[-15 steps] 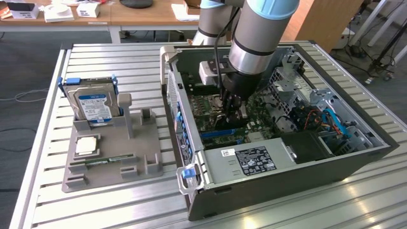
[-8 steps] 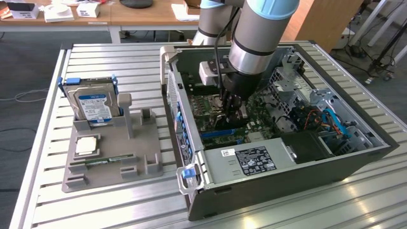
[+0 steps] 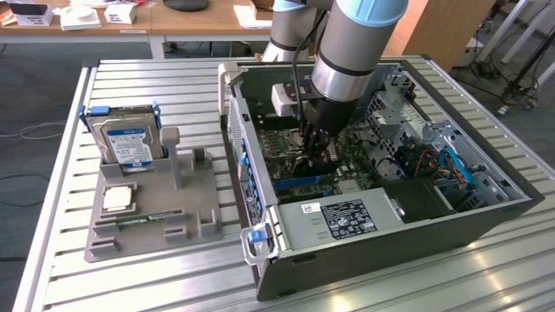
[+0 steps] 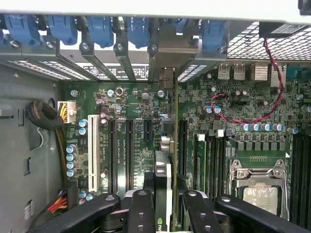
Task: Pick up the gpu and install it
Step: 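Insert the gpu into the slot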
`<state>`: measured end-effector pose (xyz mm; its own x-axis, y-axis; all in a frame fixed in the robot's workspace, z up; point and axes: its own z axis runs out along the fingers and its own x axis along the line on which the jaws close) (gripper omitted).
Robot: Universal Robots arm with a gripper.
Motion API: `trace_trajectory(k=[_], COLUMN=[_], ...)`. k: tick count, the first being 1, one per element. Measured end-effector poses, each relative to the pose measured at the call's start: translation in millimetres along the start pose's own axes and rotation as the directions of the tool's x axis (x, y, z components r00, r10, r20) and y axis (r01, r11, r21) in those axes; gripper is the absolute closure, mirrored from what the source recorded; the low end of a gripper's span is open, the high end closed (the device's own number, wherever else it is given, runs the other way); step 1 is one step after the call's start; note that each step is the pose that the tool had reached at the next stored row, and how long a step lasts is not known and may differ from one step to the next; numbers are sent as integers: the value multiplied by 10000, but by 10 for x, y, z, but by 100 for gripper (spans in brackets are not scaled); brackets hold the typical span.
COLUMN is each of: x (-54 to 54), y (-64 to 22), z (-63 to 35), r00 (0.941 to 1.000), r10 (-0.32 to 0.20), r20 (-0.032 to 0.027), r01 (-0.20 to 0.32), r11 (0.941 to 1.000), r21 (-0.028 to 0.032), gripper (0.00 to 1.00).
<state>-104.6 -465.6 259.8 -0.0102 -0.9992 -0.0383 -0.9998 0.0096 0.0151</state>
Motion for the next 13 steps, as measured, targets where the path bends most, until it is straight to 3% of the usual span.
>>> trace_trajectory(k=[13], x=[0], y=[0], z=[21], r00=[10000], r10=[-13], r20=[-5], r01=[13], r11=[10000], r21=[12], gripper=[73])
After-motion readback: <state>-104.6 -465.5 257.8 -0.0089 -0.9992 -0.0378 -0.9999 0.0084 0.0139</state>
